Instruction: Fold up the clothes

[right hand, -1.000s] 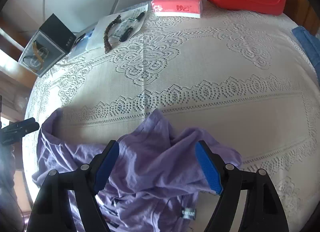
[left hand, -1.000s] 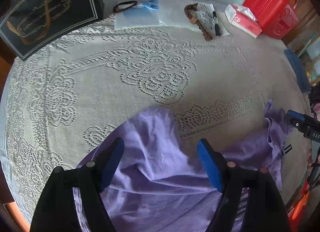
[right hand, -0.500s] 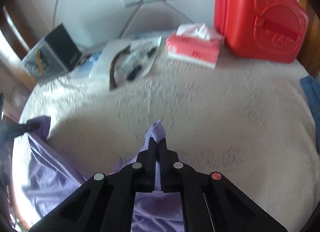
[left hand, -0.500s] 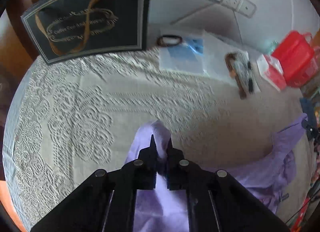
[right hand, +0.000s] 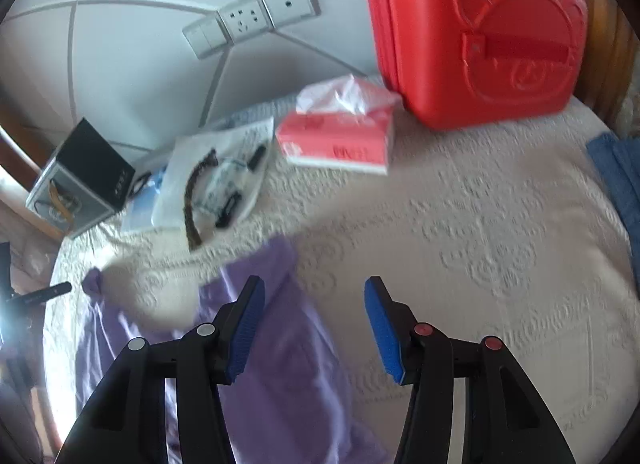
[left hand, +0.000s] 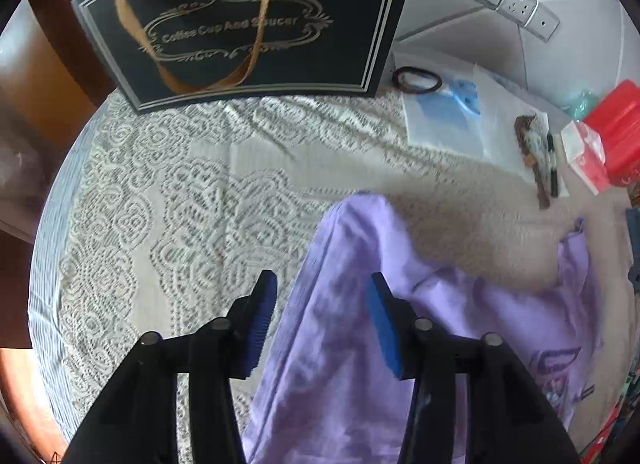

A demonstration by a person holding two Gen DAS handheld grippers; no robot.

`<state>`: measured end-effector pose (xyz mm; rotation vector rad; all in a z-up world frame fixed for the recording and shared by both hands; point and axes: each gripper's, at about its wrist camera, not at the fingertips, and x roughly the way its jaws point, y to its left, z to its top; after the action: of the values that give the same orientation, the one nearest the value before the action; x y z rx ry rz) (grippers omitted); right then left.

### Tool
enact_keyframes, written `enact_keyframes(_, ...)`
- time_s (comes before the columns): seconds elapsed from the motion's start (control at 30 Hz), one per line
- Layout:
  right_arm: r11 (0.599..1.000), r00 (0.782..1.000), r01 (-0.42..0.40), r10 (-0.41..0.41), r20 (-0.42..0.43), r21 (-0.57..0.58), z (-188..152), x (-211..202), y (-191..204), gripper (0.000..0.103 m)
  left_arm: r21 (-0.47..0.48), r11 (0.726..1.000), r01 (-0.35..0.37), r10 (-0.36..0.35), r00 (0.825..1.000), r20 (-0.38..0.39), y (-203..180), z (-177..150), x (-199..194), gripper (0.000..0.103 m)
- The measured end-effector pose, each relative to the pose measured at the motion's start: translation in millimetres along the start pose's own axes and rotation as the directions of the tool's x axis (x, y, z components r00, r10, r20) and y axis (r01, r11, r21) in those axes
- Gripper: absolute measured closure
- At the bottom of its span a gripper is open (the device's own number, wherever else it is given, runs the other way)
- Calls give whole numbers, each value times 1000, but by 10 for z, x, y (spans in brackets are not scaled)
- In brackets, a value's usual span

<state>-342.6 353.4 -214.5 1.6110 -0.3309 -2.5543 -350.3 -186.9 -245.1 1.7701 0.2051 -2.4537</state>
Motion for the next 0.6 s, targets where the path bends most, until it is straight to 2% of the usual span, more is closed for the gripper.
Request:
enact_keyframes(0.17,999,996,9,-5,-91,48,-504,17,-194,51,2,999,-34,34,997,-63,193,-610,60,55)
enact_keyframes(0.27,998,992,-1,9,-123,65,-776,53,-233,51,-14,1000,-18,17,994,-111,256,-942,143,55)
enact_keyframes(0.3,998,992,-13,21,-128,64,-813,91,-211,50,-22,1000,-10,7,993,-118,254,-1017,170,55)
enact_keyframes(0.37,1000,988,15,-12,-152,20,-880,205,-148,54,11,998,-55,56,995,-84,196,-1104,143,56)
enact_keyframes(0.4,998,987,57,-55,-153,12,-886,206,-171,66,13,997,-73,73,994,-79,192,-1121,125,56)
enact_keyframes(0.43,994,984,106,-103,-147,11,-882,185,-212,99,15,996,-90,91,993,-74,188,-1137,107,56)
enact_keyframes(0.53,968,961,249,-246,-130,8,-868,123,-335,97,0,989,-145,145,987,-69,263,-1201,26,56)
enact_keyframes(0.6,965,963,255,-248,-107,64,-902,-18,-463,79,-16,992,-123,122,990,-68,341,-1306,-101,56)
